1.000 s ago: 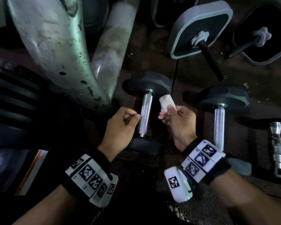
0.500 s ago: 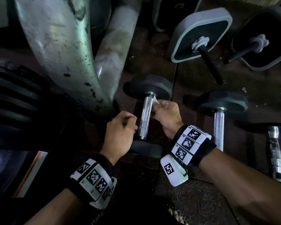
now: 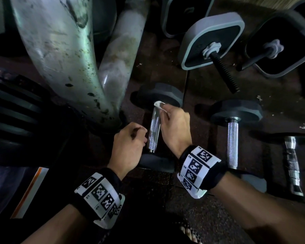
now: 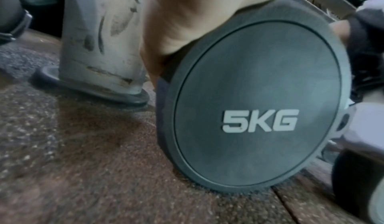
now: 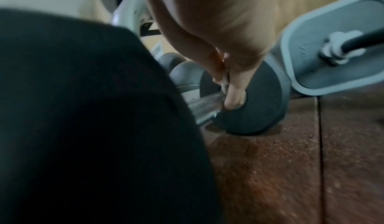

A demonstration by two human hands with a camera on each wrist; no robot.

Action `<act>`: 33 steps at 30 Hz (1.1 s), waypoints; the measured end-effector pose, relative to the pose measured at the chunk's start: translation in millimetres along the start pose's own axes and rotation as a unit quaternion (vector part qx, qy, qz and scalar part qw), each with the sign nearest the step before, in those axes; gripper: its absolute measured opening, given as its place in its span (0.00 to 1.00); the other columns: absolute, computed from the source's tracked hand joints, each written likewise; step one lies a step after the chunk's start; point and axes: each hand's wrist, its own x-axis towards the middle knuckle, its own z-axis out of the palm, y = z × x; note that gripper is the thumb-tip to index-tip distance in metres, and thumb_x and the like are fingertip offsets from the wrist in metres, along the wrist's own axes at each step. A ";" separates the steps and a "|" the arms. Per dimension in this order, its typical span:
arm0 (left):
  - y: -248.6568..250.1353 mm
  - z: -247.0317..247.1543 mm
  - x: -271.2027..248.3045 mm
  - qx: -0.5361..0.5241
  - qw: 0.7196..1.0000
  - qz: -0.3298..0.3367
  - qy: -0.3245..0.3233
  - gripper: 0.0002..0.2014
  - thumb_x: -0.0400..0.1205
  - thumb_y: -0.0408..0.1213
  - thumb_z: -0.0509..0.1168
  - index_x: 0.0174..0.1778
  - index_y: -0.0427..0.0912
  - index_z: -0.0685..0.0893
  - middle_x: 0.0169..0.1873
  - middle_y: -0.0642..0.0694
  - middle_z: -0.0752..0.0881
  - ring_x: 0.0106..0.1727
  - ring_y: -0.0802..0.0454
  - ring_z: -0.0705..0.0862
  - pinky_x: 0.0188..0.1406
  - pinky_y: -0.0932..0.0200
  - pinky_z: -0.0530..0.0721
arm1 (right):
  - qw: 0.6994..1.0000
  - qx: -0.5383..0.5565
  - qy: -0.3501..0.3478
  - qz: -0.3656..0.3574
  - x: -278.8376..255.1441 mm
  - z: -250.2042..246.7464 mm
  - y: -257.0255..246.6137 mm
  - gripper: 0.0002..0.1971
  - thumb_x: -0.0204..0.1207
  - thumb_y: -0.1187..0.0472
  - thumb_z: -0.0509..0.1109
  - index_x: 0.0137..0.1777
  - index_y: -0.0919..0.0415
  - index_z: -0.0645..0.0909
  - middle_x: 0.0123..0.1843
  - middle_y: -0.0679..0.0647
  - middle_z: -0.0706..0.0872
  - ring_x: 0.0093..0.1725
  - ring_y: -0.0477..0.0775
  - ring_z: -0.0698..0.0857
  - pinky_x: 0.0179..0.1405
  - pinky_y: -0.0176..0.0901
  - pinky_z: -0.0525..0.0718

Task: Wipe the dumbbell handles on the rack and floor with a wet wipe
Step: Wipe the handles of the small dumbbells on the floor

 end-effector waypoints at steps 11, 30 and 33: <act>11.7 -22.6 52.8 0.017 0.983 0.097 -0.154 0.07 0.85 0.31 0.66 0.57 0.41 0.86 0.49 0.52 0.90 0.49 0.63 0.87 0.53 0.62 0.87 | 0.981 0.182 0.008 0.061 -28.9 7.8 8.1 0.08 0.85 0.59 0.70 0.57 0.57 0.89 0.47 0.46 0.93 0.48 0.42 0.91 0.53 0.44 0.88; 9.3 17.1 79.9 -0.056 0.987 -0.023 -0.148 0.12 0.91 0.34 0.58 0.52 0.36 0.86 0.49 0.35 0.89 0.49 0.49 0.86 0.55 0.55 0.85 | 0.962 0.225 0.053 0.146 -31.9 8.8 4.6 0.13 0.88 0.52 0.62 0.50 0.53 0.88 0.33 0.45 0.88 0.32 0.41 0.86 0.39 0.52 0.90; 11.2 9.1 78.4 0.041 0.992 0.070 -0.101 0.10 0.89 0.34 0.61 0.48 0.38 0.88 0.39 0.42 0.90 0.40 0.56 0.87 0.49 0.62 0.86 | 0.962 0.225 0.066 0.139 -30.9 9.7 5.0 0.13 0.88 0.52 0.62 0.50 0.52 0.88 0.34 0.48 0.89 0.32 0.43 0.85 0.40 0.56 0.89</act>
